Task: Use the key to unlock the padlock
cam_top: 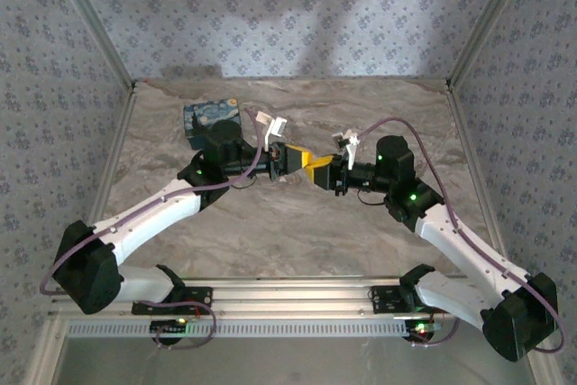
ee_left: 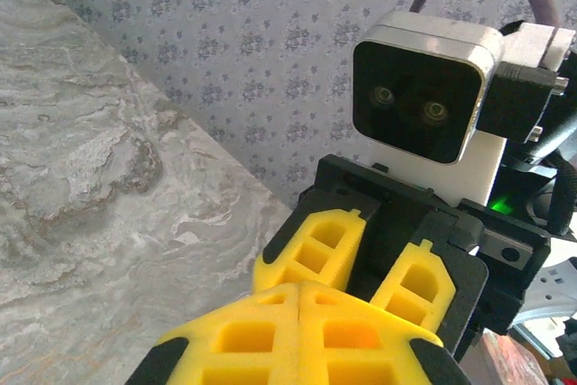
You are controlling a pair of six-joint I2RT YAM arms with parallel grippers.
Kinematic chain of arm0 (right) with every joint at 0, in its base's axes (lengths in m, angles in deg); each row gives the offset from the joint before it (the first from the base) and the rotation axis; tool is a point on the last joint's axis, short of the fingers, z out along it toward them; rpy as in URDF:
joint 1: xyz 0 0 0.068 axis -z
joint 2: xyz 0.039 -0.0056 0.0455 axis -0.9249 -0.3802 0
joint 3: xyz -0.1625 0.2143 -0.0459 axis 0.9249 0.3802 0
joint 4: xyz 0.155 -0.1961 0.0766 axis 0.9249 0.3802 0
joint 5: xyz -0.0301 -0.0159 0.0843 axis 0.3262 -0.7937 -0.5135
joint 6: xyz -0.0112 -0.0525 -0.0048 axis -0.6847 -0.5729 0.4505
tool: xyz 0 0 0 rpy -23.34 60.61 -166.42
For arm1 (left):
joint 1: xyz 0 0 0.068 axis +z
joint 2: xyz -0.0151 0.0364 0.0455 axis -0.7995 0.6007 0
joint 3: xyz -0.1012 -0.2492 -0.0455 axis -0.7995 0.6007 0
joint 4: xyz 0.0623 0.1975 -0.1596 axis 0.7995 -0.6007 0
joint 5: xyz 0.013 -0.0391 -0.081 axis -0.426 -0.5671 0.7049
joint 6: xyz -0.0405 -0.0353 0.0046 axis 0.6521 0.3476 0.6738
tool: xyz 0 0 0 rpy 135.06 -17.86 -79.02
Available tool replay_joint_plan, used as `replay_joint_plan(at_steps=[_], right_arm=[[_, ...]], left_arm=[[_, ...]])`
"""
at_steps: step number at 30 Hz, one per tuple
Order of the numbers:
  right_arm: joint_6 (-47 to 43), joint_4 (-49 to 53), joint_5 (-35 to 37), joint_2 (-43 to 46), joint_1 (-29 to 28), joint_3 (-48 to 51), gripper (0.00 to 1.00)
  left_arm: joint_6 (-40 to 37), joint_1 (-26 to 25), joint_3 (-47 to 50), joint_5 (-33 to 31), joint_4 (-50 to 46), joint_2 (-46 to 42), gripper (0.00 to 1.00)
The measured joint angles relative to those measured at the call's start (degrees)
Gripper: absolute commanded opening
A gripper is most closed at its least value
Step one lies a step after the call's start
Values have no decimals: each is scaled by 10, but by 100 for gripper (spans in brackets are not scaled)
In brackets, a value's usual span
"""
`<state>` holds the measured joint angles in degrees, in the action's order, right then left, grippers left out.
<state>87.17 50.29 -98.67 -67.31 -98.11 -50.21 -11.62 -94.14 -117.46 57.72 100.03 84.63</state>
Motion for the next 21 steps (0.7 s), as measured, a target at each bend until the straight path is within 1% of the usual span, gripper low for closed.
replay_joint_plan(at_steps=[7,10,13,17,21], right_arm=[[0,5,4,3,1,4,18],[0,6,5,6,1,7,15],[1,7,5,7,1,9,8],[4,7,5,7,3,9,1],[4,7,5,7,3,9,0]], left_arm=[[-4,0,0,-6,-3,0,0],[-4,0,0,-10,-3,0,0],[-4,0,0,-13,-5,0,0],[-5,0,0,-14,-5,0,0],[-6,0,0,-14,-5,0,0]])
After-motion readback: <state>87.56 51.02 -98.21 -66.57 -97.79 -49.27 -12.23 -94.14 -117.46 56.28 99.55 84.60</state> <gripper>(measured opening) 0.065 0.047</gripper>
